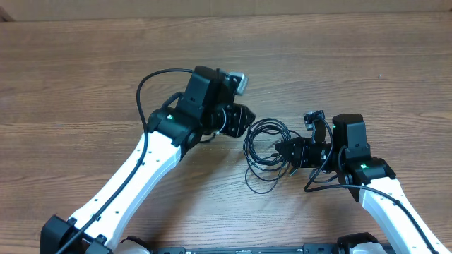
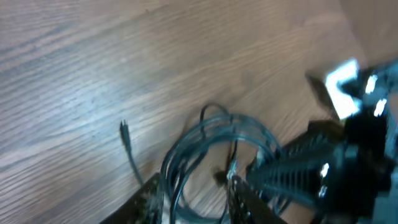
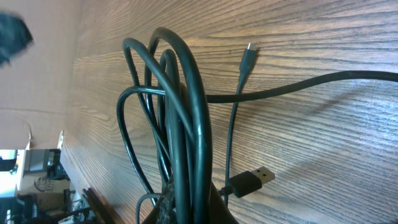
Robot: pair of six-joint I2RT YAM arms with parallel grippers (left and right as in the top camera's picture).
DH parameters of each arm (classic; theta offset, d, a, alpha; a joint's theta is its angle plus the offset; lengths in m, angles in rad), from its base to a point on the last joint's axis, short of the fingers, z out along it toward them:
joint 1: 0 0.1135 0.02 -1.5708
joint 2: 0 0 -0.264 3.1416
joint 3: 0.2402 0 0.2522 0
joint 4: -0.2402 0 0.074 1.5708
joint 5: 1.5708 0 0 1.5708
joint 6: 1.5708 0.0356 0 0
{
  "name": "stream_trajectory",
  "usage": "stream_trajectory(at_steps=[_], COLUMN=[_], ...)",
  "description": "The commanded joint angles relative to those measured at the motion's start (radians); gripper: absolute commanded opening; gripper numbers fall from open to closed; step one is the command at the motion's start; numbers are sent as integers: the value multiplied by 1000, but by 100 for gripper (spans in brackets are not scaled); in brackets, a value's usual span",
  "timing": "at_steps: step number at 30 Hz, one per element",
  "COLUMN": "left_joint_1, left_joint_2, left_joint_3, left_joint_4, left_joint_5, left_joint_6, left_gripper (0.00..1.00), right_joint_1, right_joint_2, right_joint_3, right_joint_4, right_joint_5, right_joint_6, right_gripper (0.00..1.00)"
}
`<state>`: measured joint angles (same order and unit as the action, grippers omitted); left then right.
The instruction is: Untangle cables
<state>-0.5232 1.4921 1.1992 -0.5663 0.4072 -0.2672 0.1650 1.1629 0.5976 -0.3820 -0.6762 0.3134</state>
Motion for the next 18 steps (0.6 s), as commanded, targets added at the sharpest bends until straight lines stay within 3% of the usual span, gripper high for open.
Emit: stream_trajectory(at_steps=[1, 5, 18], left_joint_1=[-2, -2, -37], left_joint_2=[21, 58, 161], left_joint_3=[8, 8, 8], left_joint_4=[-53, -93, -81], left_joint_5=[10, 8, 32], left_joint_6=[222, 284, 291], left_gripper=[34, 34, 37], right_joint_1=[-2, -2, -2], right_joint_2=[0, 0, 0], right_joint_3=[26, 26, 26], right_joint_4=[8, 5, 6], right_joint_5=[-14, -14, -14], right_joint_6=[-8, -8, -8], right_gripper=[4, 4, 4])
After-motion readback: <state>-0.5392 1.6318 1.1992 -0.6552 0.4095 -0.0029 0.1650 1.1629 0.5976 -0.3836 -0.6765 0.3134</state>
